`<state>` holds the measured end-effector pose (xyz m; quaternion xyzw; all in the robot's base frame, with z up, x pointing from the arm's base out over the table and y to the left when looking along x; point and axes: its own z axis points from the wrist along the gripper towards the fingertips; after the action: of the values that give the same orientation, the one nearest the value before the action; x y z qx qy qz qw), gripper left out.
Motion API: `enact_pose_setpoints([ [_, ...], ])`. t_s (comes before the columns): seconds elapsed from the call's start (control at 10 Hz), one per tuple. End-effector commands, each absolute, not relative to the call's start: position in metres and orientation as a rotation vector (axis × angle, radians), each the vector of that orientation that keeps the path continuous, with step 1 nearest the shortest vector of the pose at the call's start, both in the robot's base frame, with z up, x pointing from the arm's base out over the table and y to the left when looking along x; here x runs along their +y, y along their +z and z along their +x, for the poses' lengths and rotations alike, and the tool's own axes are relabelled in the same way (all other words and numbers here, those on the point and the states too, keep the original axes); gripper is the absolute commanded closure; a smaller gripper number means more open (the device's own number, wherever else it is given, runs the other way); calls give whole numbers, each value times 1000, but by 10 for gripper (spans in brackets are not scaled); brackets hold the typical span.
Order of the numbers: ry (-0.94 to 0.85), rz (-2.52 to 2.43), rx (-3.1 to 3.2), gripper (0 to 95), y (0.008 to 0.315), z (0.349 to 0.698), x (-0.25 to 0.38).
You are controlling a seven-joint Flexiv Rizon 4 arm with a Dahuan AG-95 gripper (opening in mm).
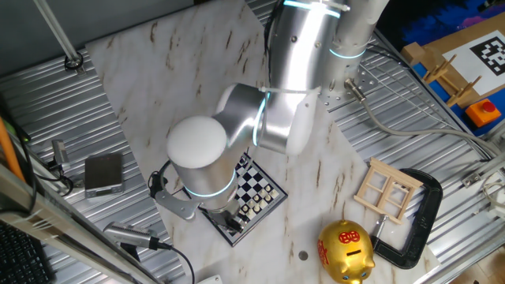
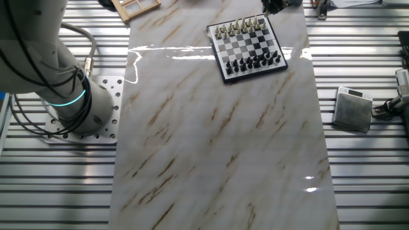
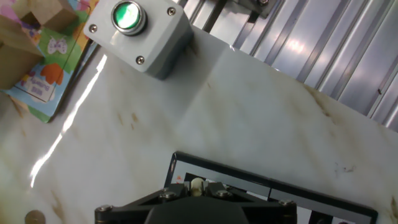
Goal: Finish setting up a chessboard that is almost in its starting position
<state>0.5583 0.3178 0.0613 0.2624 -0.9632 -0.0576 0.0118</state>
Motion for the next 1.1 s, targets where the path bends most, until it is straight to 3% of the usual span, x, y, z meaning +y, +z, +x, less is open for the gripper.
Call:
enact_pose_setpoints([
  [0.1,-150,812,-3003,950,57,557,323],
  [1.1,-74,831,-2989,950,48,553,324],
])
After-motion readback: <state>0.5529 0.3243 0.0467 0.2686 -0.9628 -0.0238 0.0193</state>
